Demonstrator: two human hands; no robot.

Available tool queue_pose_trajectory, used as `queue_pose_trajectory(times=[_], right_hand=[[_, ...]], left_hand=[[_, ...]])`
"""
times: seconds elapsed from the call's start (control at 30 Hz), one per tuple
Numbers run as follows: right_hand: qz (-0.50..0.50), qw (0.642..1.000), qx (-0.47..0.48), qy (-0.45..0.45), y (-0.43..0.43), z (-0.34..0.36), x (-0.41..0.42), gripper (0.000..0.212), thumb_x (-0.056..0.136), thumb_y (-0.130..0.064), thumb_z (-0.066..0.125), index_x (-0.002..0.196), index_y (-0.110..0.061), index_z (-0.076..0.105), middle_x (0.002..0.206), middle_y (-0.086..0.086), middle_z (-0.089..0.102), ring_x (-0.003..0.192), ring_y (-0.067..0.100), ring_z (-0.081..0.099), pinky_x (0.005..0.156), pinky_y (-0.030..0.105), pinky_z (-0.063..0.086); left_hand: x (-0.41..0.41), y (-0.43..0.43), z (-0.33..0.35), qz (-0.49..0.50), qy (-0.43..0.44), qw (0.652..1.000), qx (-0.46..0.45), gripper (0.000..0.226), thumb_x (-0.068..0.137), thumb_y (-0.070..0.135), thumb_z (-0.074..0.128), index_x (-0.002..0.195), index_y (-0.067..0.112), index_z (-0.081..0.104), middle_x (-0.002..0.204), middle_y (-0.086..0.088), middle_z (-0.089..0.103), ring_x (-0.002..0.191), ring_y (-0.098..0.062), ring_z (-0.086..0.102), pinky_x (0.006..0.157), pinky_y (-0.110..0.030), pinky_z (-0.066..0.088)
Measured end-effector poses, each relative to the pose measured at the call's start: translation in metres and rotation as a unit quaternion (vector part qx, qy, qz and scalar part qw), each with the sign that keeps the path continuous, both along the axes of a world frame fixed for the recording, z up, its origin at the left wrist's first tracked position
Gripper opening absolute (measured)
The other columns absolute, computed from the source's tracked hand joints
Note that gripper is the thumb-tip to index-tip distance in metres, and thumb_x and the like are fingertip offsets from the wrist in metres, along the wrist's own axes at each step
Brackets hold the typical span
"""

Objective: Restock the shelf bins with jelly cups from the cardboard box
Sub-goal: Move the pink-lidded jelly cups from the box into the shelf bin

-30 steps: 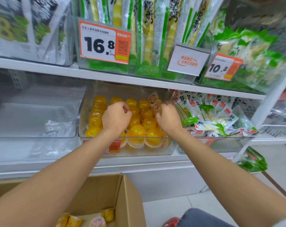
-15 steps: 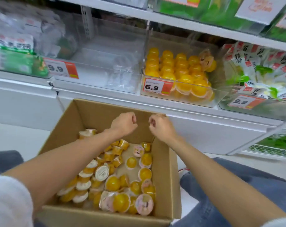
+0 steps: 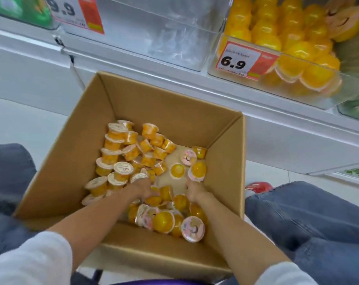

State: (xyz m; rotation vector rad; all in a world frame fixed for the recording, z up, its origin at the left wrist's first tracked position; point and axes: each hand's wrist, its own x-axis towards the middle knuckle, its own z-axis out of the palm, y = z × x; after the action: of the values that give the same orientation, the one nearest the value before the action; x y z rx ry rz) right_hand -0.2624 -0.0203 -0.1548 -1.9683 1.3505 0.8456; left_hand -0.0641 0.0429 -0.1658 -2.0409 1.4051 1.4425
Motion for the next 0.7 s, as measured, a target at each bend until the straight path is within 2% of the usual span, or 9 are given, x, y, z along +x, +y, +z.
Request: queue_pose_trajectory(times=[0.07, 0.13, 0.23, 0.33, 0.37, 0.47, 0.5, 0.6, 0.7], right_hand=[[0.025, 1.000, 0.003, 0.014, 0.002, -0.006, -0.002, 0.036, 0.092, -0.018, 0.052, 0.127, -0.010, 0.058, 0.132, 0.012, 0.056, 0.120, 0.029, 0.054, 0.096, 0.033, 0.046], [0.027, 0.999, -0.037, 0.008, 0.007, -0.011, -0.003, 0.039, 0.090, -0.017, 0.056, 0.129, -0.009, 0.053, 0.136, 0.012, 0.050, 0.123, 0.030, 0.050, 0.099, 0.035, 0.044], [-0.066, 0.991, -0.115, 0.001, 0.016, -0.017, -0.009, 0.046, 0.093, -0.016, 0.055, 0.136, -0.010, 0.039, 0.145, 0.013, 0.030, 0.128, 0.031, 0.041, 0.103, 0.036, 0.039], [-0.125, 0.981, -0.149, -0.001, 0.018, -0.020, -0.010, 0.042, 0.096, -0.020, 0.051, 0.136, -0.013, 0.039, 0.148, 0.012, 0.026, 0.125, 0.031, 0.040, 0.099, 0.038, 0.041], [-0.151, 0.978, -0.146, -0.007, 0.018, -0.020, -0.009, 0.048, 0.095, -0.022, 0.052, 0.139, -0.012, 0.034, 0.148, 0.013, 0.026, 0.126, 0.032, 0.040, 0.099, 0.038, 0.041], [-0.236, 0.969, -0.070, -0.023, 0.015, -0.024, -0.009, 0.082, 0.090, -0.026, 0.064, 0.151, -0.011, 0.012, 0.151, 0.019, 0.020, 0.136, 0.034, 0.032, 0.107, 0.039, 0.035], [-0.233, 0.971, -0.054, -0.018, 0.014, -0.025, -0.010, 0.084, 0.090, -0.026, 0.063, 0.152, -0.013, 0.009, 0.152, 0.019, 0.020, 0.138, 0.033, 0.029, 0.109, 0.039, 0.034], [-0.154, 0.983, -0.097, 0.003, 0.010, -0.027, -0.012, 0.057, 0.094, -0.017, 0.052, 0.145, -0.015, 0.028, 0.144, 0.016, 0.038, 0.131, 0.032, 0.040, 0.103, 0.039, 0.040], [-0.168, 0.976, -0.135, -0.042, 0.002, -0.014, -0.002, 0.055, 0.092, -0.024, 0.055, 0.141, -0.012, 0.034, 0.133, 0.017, 0.049, 0.124, 0.033, 0.047, 0.098, 0.037, 0.042]], left_hand=[[-0.009, 0.001, -0.009, 0.018, -0.008, 1.000, -0.001, 0.083, 0.083, 0.059, 0.062, 0.144, 0.009, 0.037, 0.146, -0.011, 0.043, 0.132, -0.028, 0.043, 0.103, -0.034, 0.040], [-0.016, 0.003, -0.012, 0.004, -0.040, 0.999, -0.025, 0.075, 0.082, 0.057, 0.065, 0.136, 0.009, 0.045, 0.140, -0.014, 0.046, 0.127, -0.029, 0.046, 0.097, -0.034, 0.042], [-0.024, 0.005, -0.014, 0.013, -0.060, 0.997, -0.046, 0.068, 0.082, 0.056, 0.065, 0.129, 0.010, 0.050, 0.136, -0.018, 0.045, 0.122, -0.029, 0.049, 0.093, -0.034, 0.044], [-0.024, 0.006, -0.013, 0.039, -0.048, 0.997, -0.042, 0.070, 0.078, 0.055, 0.070, 0.130, 0.012, 0.052, 0.137, -0.018, 0.046, 0.119, -0.029, 0.052, 0.094, -0.035, 0.046], [-0.022, 0.005, -0.012, 0.050, -0.040, 0.997, -0.043, 0.071, 0.077, 0.053, 0.072, 0.131, 0.012, 0.052, 0.137, -0.016, 0.049, 0.120, -0.028, 0.053, 0.094, -0.035, 0.046], [-0.015, 0.003, -0.008, 0.081, -0.019, 0.996, -0.044, 0.078, 0.077, 0.046, 0.076, 0.140, 0.011, 0.045, 0.141, -0.009, 0.050, 0.128, -0.026, 0.048, 0.102, -0.033, 0.042], [-0.012, 0.001, -0.006, 0.091, -0.010, 0.995, -0.044, 0.083, 0.077, 0.045, 0.076, 0.143, 0.011, 0.040, 0.145, -0.008, 0.046, 0.132, -0.026, 0.044, 0.105, -0.033, 0.040], [-0.004, -0.004, 0.006, 0.146, 0.035, 0.987, -0.060, 0.088, 0.077, 0.041, 0.078, 0.148, 0.013, 0.033, 0.152, -0.006, 0.037, 0.138, -0.026, 0.037, 0.108, -0.033, 0.035], [0.004, -0.009, 0.021, 0.289, 0.125, 0.947, -0.064, 0.084, 0.077, 0.036, 0.079, 0.146, 0.017, 0.035, 0.152, -0.005, 0.034, 0.135, -0.028, 0.040, 0.103, -0.039, 0.044]])
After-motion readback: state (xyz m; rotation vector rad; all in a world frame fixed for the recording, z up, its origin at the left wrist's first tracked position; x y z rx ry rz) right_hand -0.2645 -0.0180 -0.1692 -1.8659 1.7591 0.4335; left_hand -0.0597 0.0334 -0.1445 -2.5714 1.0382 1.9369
